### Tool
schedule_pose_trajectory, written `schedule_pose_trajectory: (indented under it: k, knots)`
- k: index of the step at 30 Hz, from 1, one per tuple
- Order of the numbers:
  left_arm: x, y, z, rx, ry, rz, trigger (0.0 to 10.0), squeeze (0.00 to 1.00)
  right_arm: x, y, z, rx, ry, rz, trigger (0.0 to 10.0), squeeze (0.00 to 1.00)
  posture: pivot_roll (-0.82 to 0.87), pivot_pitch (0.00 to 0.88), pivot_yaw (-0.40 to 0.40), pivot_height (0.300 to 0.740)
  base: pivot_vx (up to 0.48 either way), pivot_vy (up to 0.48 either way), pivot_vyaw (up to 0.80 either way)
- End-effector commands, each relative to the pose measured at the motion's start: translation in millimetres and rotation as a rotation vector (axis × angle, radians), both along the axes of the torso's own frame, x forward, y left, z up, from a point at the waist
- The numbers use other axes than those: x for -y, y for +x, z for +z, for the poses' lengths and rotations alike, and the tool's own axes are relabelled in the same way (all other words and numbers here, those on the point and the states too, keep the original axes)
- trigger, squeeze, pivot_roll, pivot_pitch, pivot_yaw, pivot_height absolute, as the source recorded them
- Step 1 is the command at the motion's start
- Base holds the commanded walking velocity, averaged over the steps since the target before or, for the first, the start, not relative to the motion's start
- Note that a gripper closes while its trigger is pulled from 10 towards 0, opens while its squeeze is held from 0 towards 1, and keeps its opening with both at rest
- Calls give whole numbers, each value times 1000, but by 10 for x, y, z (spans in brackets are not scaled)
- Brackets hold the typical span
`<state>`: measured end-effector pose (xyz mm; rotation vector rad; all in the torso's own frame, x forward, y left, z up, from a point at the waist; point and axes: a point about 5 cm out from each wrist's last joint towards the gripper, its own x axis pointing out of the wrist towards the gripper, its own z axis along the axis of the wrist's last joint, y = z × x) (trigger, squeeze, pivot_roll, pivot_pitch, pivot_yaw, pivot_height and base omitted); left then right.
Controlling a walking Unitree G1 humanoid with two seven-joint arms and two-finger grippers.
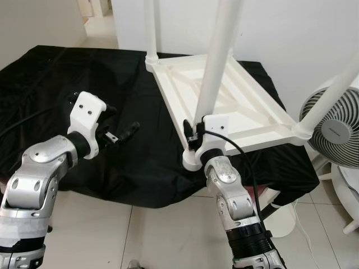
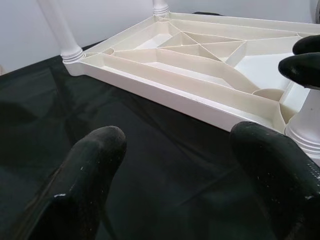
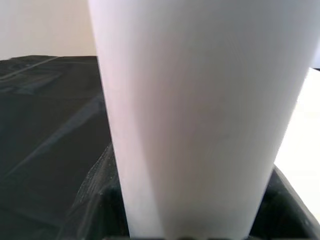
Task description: Building children table
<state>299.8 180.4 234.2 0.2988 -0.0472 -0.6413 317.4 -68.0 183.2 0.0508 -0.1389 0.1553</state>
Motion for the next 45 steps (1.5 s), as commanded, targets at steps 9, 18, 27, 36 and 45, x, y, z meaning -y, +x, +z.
schedule_pose_trajectory:
  k: [9, 18, 27, 36, 45]
  knots:
    - [6, 28, -25, -5, 0, 33, 10000, 0, -117, -18, -106, -70, -26, 140, 10000, 1000, 12, 121, 2, 740, 0, 0, 0]
    - [106, -265, -193, -134, 98, -268, 10000, 0, -116, -68, 130, 23, -13, 496, 10000, 0, 19, 121, -13, 740, 0, 0, 0]
    - [170, -520, -275, -199, 190, -504, 10000, 0, 335, 212, 323, 74, -287, 681, 10000, 0, 21, 109, -13, 740, 0, 0, 0]
    - [291, -597, -269, -195, 169, -561, 10000, 0, 199, 268, 250, 5, -322, 960, 10000, 0, 37, 103, -14, 740, 0, 0, 0]
    - [291, -601, -283, -193, 153, -527, 10000, 0, 141, 357, 124, -20, -360, 907, 0, 0, 40, 103, -22, 740, 0, 0, 0]
